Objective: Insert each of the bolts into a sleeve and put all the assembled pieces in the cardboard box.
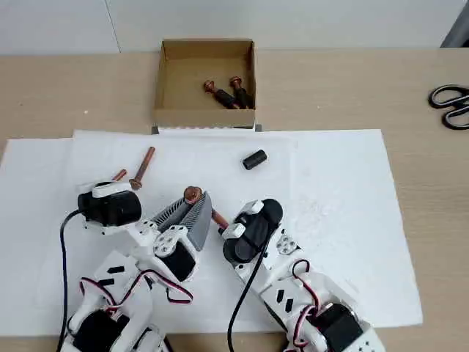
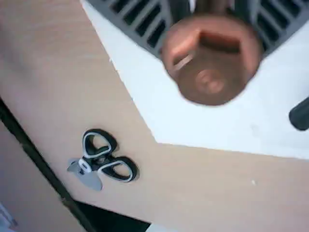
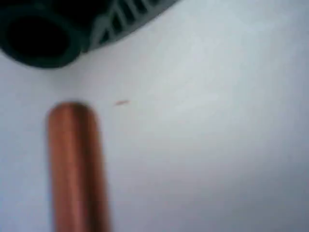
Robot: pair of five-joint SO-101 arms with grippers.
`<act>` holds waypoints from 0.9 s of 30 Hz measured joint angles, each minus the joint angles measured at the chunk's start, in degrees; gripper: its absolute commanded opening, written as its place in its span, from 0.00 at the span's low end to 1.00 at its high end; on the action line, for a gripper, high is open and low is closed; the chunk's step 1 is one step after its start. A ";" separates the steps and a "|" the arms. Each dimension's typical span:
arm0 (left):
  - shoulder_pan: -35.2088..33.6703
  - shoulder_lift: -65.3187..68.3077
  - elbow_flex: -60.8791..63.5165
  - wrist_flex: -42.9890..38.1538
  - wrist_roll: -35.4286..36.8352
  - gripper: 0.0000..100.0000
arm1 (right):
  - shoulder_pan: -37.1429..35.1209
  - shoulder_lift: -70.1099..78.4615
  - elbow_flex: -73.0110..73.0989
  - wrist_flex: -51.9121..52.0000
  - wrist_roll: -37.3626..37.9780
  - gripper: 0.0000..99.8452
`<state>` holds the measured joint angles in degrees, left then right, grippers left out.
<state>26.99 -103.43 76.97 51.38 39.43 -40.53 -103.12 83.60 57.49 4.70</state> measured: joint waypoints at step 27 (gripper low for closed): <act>3.52 -0.09 -0.18 -0.79 0.00 0.00 | -2.11 0.09 0.26 -3.60 6.86 0.00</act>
<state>30.51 -103.52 76.79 50.59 39.43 -42.64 -103.03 83.87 53.89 11.56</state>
